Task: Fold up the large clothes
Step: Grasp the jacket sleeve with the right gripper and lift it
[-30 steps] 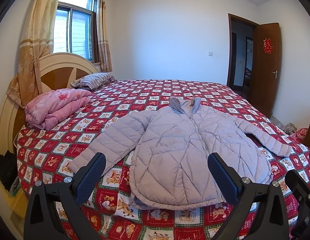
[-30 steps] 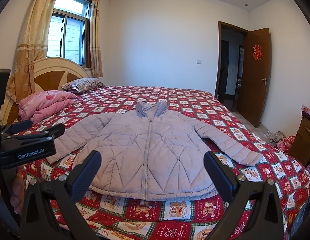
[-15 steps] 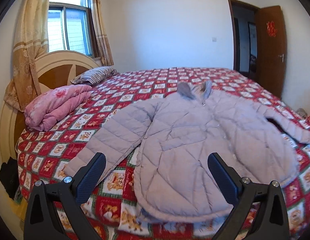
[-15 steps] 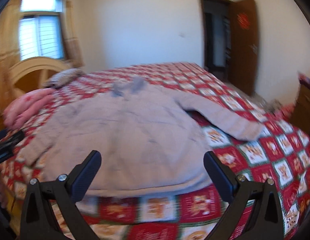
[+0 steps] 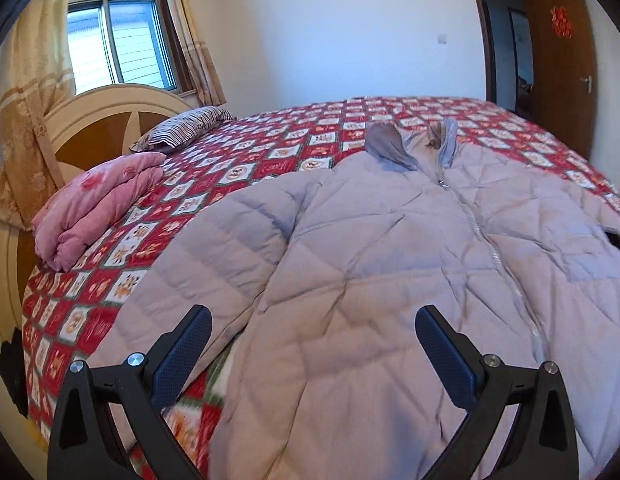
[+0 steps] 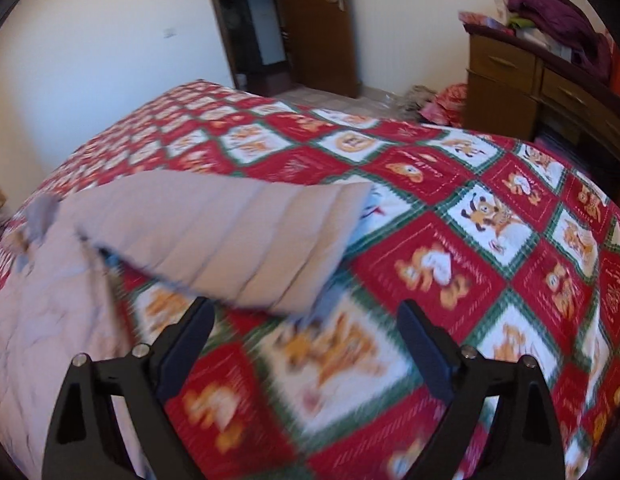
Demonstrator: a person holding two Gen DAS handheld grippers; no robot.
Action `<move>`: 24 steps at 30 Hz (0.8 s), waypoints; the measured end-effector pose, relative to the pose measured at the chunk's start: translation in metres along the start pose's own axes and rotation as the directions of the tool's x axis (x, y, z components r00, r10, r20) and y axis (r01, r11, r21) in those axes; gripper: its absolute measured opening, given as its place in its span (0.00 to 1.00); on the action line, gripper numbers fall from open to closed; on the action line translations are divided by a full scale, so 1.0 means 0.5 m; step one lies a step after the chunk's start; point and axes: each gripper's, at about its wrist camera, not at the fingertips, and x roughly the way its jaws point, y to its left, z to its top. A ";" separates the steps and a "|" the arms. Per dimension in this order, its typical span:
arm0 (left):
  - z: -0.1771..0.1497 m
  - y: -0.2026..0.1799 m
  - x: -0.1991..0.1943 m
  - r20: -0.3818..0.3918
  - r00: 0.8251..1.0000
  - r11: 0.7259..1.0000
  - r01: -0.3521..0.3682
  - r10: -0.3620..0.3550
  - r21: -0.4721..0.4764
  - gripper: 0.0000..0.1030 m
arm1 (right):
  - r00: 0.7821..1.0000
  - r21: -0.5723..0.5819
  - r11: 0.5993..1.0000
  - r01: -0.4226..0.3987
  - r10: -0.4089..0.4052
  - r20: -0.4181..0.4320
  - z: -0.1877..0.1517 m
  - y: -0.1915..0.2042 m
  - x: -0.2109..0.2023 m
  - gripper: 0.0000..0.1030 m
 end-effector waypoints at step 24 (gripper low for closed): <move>0.068 0.065 0.157 -0.107 0.992 0.997 -0.071 0.069 -0.010 0.99 | 0.990 -0.255 0.967 -0.007 0.042 0.133 0.092 0.134 -0.019 0.08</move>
